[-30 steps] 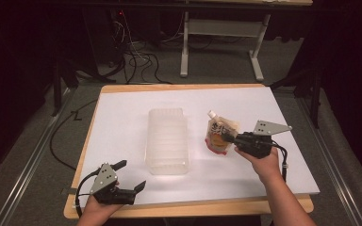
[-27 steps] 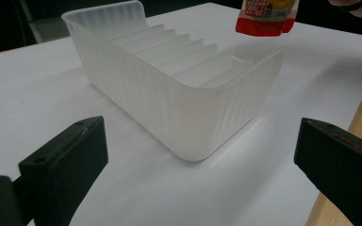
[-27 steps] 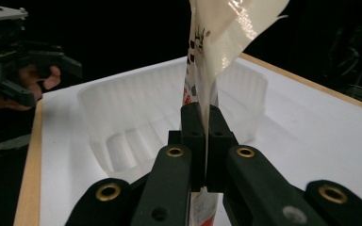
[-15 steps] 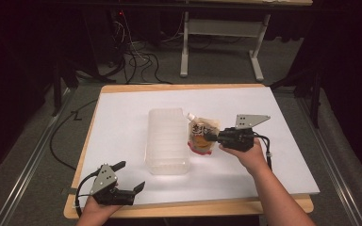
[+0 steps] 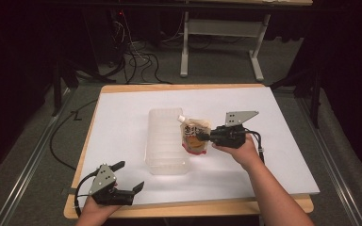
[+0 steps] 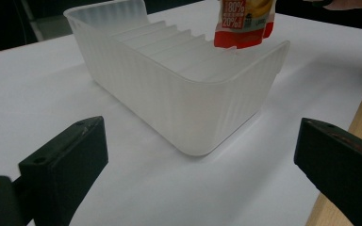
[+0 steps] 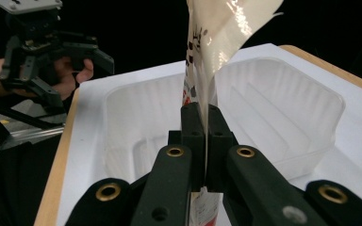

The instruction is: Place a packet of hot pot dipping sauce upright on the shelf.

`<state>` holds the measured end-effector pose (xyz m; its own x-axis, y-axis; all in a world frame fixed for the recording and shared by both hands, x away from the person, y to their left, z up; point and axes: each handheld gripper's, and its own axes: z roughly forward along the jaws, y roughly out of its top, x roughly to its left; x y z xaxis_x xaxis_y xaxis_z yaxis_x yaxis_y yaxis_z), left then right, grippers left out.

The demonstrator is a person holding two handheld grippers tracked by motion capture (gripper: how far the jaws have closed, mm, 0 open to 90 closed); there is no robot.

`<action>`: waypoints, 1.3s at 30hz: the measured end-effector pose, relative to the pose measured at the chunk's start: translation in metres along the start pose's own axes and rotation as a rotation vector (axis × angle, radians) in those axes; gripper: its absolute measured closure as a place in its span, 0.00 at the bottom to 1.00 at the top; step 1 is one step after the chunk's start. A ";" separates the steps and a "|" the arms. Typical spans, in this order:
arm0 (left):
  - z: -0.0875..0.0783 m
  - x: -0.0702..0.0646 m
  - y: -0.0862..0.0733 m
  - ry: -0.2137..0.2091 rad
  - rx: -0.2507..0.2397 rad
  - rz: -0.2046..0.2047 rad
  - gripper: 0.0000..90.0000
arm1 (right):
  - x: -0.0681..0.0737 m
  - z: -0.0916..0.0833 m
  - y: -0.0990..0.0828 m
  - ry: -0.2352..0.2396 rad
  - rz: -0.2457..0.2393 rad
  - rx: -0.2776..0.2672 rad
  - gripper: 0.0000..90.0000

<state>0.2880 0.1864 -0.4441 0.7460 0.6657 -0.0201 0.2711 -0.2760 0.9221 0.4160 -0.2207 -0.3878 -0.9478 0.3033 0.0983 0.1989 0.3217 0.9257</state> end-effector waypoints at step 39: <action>-0.002 0.000 0.001 -0.007 -0.015 -0.009 0.04 | -0.002 0.051 0.015 -0.042 -0.058 -0.031 1.00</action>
<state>0.2875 0.1874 -0.4427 0.7480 0.6630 -0.0314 0.2691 -0.2597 0.9274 0.4339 -0.1704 -0.3928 -0.9463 0.3221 0.0291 0.1351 0.3120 0.9404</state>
